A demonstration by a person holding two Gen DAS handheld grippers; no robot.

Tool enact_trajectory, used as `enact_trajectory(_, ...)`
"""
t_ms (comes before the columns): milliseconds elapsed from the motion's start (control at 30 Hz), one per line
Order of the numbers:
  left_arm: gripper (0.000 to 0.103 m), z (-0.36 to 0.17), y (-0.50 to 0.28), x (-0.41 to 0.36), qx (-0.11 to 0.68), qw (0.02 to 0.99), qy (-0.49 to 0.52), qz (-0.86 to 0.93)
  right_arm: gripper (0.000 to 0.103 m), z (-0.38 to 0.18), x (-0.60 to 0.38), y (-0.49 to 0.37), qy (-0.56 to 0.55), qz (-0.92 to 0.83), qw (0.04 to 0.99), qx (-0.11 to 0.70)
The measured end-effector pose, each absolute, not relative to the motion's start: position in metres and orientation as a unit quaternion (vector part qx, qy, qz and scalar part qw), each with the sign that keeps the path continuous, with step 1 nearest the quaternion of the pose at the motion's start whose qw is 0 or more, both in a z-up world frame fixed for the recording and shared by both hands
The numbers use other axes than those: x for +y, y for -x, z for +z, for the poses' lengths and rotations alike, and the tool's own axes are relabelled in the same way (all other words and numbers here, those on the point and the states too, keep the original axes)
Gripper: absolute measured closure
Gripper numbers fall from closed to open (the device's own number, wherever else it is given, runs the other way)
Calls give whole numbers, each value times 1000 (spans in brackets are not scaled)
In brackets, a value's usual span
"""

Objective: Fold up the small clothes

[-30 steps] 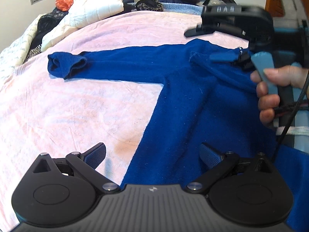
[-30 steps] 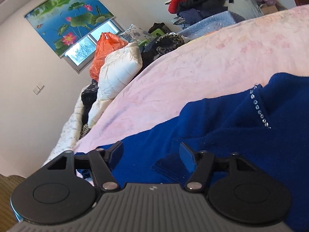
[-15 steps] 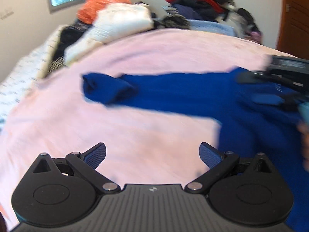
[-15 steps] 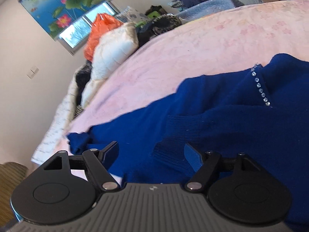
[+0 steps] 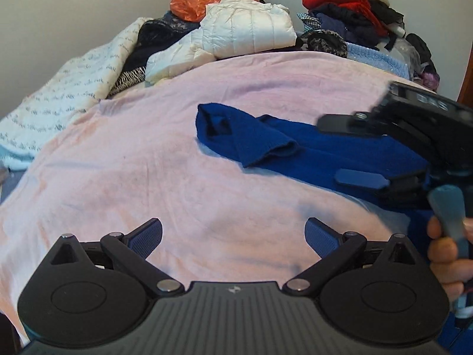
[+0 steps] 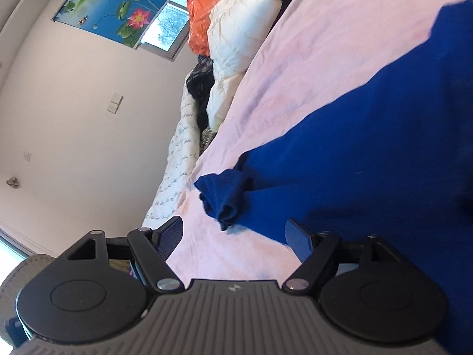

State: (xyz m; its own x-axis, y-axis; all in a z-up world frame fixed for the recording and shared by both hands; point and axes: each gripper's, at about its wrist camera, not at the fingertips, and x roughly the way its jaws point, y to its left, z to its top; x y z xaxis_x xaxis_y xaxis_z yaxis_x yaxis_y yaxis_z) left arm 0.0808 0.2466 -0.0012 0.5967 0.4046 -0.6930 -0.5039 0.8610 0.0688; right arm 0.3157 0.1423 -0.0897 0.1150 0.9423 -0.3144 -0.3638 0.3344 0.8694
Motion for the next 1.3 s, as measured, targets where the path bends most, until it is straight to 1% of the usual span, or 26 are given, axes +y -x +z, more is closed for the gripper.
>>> enact_trajectory(233, 0, -6, -86, 258, 373, 889, 82, 253, 32, -89, 197, -328, -314, 493, 670, 457)
enact_trajectory(300, 0, -11, -88, 256, 379, 888, 81, 249, 42, -90, 209, -330, -306, 490, 671, 464)
enact_trajectory(333, 0, -12, -88, 255, 381, 887, 79, 249, 59, -90, 214, -330, -292, 485, 676, 471)
enact_trajectory(367, 0, -13, -88, 253, 384, 886, 76, 249, 83, -89, 217, -328, -271, 476, 688, 477)
enact_trajectory(400, 0, -14, -88, 251, 386, 886, 72, 248, 93, -88, 218, -326, -254, 472, 696, 478)
enact_trajectory(567, 0, -15, -84, 243, 386, 885, 68, 252, 95, -68, 191, -315, -213, 478, 733, 434)
enact_trajectory(767, 0, -18, -88, 225, 393, 887, 79, 231, 95, -35, 132, -314, -173, 464, 783, 377)
enact_trajectory(867, 0, -19, -92, 212, 394, 888, 100, 213, 95, -28, 98, -314, -168, 449, 802, 357)
enact_trajectory(1033, 0, -19, -99, 184, 395, 893, 135, 166, 94, -32, 33, -317, -184, 421, 813, 358)
enact_trajectory(1133, 0, -18, -101, 166, 396, 897, 130, 145, 94, -36, -2, -315, -172, 403, 821, 365)
enact_trajectory(1200, 0, -19, -104, 157, 400, 899, 118, 137, 94, -37, -30, -315, -195, 399, 815, 372)
enact_trajectory(1233, 0, -20, -106, 153, 403, 898, 112, 135, 94, -39, -44, -316, -216, 406, 803, 379)
enact_trajectory(1267, 0, -23, -109, 150, 408, 897, 108, 134, 88, -42, -55, -318, -235, 416, 787, 391)
enact_trajectory(1300, 0, -25, -111, 148, 413, 895, 105, 135, 87, -45, -62, -320, -243, 412, 782, 401)
